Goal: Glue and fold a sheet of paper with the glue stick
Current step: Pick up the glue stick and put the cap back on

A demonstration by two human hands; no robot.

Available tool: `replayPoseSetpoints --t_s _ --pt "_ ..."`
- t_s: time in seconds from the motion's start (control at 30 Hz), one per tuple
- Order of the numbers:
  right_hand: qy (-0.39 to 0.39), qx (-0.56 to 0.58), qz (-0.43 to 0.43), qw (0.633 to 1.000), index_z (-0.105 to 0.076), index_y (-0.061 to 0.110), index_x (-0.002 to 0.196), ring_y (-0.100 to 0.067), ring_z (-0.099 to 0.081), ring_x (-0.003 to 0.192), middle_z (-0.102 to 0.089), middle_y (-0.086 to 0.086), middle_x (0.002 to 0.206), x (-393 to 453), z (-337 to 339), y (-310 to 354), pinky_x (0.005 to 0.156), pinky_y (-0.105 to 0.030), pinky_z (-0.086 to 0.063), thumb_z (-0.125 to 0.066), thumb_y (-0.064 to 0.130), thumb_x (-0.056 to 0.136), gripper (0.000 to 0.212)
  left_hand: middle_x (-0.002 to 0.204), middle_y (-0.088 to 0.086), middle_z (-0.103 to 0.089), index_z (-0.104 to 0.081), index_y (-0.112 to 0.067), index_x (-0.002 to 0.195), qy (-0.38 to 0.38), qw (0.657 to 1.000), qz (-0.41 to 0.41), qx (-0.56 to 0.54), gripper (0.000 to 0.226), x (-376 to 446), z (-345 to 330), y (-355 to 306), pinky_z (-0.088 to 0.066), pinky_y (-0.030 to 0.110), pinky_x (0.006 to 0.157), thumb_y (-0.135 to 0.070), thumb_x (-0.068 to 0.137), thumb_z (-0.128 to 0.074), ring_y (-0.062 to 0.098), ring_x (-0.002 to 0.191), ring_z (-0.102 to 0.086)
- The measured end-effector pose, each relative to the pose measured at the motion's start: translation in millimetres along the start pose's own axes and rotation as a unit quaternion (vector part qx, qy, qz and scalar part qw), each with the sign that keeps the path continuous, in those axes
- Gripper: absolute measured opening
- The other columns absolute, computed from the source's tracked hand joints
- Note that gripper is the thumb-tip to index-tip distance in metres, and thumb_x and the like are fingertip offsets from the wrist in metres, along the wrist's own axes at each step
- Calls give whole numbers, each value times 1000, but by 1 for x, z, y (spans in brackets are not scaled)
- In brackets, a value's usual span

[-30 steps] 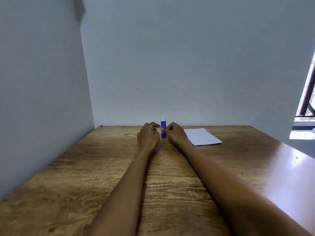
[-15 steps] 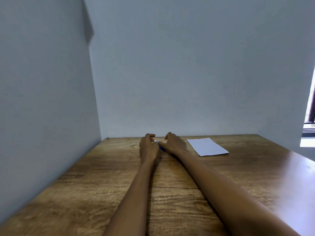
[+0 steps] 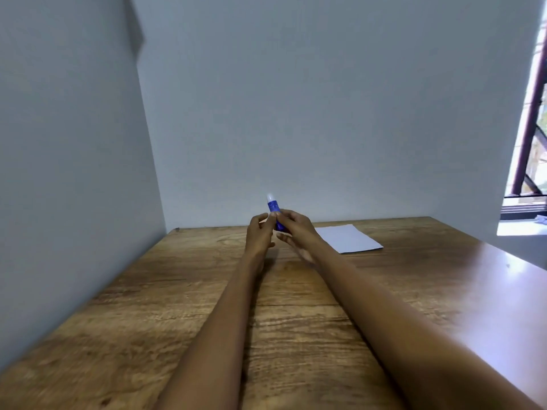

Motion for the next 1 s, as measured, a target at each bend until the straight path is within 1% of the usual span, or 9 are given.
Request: replayPoseSetpoints --t_s 0.1,0.23,0.37,0.47,0.53,0.67,0.73,0.83,1.0 --pt "83 96 6 992 -62 9 118 -15 -62 91 -66 -5 98 -11 12 9 78 -27 -51 -55 29 94 32 106 8 -63 -56 -6 120 76 994 -45 -58 37 -4 -10 -7 -51 28 72 -32 96 -47 19 95 -62" --pt "112 173 2 979 -66 13 107 -9 -62 74 -66 0 82 -19 23 8 62 -20 -50 -62 34 87 29 98 2 -64 -60 -6 116 100 989 -78 -78 31 -6 -16 -12 -53 23 74 -27 95 -51 12 88 -63" --pt "134 157 -9 978 -67 12 108 -10 -63 76 -68 -1 85 -22 27 9 61 -20 -52 -68 38 77 40 102 2 -68 -65 -10 108 121 987 -68 -81 22 -7 -11 -15 -51 26 81 -21 94 -52 14 93 -65" --pt "158 124 -38 979 -67 12 106 -10 -67 77 -71 -4 89 -25 27 8 62 -20 -53 -64 38 81 37 110 2 -68 -63 -11 105 120 988 -51 -84 18 -6 -6 -19 -50 29 79 -12 94 -48 18 91 -64" --pt "178 121 -65 974 -62 8 111 -13 -68 78 -70 -7 93 -28 26 6 63 -22 -54 -59 35 86 37 111 6 -68 -60 -10 103 122 987 -45 -99 17 -7 -4 -20 -53 28 76 -10 95 -45 22 86 -65" --pt "245 97 -99 960 -60 6 116 -10 -67 80 -72 -7 102 -34 24 8 65 -21 -54 -55 28 89 36 104 9 -67 -54 -6 111 126 980 -39 -152 19 -9 7 -23 -56 24 74 -13 96 -43 19 89 -66" --pt "266 65 -108 956 -63 10 113 -6 -65 74 -73 -2 98 -36 18 9 61 -18 -51 -56 35 85 39 102 8 -68 -55 -6 112 142 974 -38 -174 21 -9 11 -24 -57 23 74 -13 96 -44 18 91 -67" --pt "280 65 -119 950 -62 13 107 -5 -63 70 -73 -1 94 -36 5 10 56 -18 -48 -52 42 84 38 99 6 -69 -58 -9 109 165 967 -28 -192 19 -9 15 -24 -58 24 75 -12 95 -46 16 88 -69" --pt "280 96 -109 949 -56 12 115 -8 -63 70 -72 -1 89 -36 2 11 57 -20 -48 -51 39 86 40 90 2 -72 -59 -9 111 191 958 -30 -214 30 -7 21 -22 -57 23 72 -21 84 -54 14 79 -69"
Point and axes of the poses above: each hand's wrist, its own x-axis towards the middle knuckle, its own z-axis out of the back of the hand, y = z × x, the point moved 2 cm from there along x, towards the middle knuckle
